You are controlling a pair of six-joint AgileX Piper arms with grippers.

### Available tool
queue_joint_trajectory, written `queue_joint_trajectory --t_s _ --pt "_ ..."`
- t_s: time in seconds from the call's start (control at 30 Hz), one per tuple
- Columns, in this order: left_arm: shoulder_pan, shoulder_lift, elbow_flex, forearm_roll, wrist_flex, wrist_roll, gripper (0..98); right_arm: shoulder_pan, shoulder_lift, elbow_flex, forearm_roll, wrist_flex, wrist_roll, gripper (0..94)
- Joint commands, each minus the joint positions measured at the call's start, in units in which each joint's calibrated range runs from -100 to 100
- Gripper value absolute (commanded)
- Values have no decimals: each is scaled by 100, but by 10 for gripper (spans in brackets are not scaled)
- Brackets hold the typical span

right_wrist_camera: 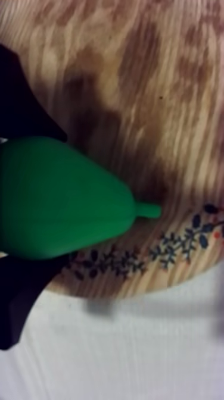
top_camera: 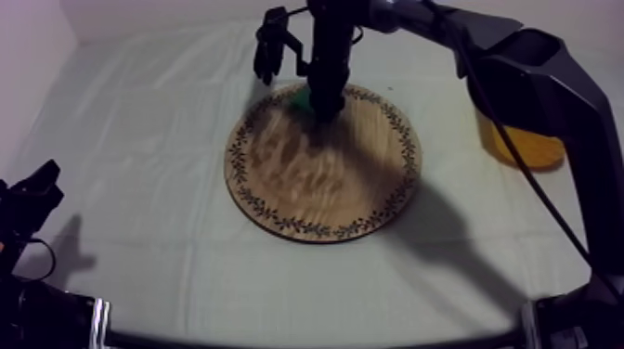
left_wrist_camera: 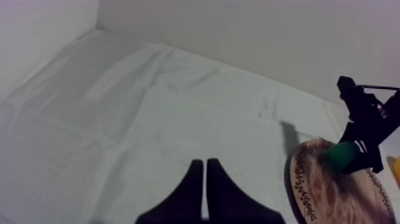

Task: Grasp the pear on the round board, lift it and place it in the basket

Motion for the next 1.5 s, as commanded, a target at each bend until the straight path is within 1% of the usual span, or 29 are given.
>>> queue_joint_trajectory --t_s 0.0,0.13,0.33,0.4,0.6,0.67,0.9,1.17,1.37,1.47 --pt "0 0 0 -2 -1 1 1 -2 -133 47 -17 -6 15 393" --pt "0 0 0 -2 -1 1 1 10 -537 184 19 32 24 383" --pt "0 0 0 -2 -1 1 1 131 -1358 413 165 -56 -30 380" --pt "0 0 0 -2 -1 1 1 194 -1632 534 247 -179 -102 378" --pt "0 0 0 -2 -1 1 1 413 -2423 1089 484 -692 -495 370" --pt "0 0 0 -2 -1 1 1 489 -2673 1308 547 -809 -663 371" --pt "0 0 0 -2 -1 1 1 818 -3402 2041 813 -1196 -1457 381" --pt "0 0 0 -2 -1 1 1 1351 -4161 3057 1230 -1770 -2396 388" --pt "0 0 0 -2 -1 1 1 1785 -4647 3799 1442 -2051 -2943 386" --pt "0 0 0 -2 -1 1 1 1975 -4817 4143 1448 -2152 -3132 386"
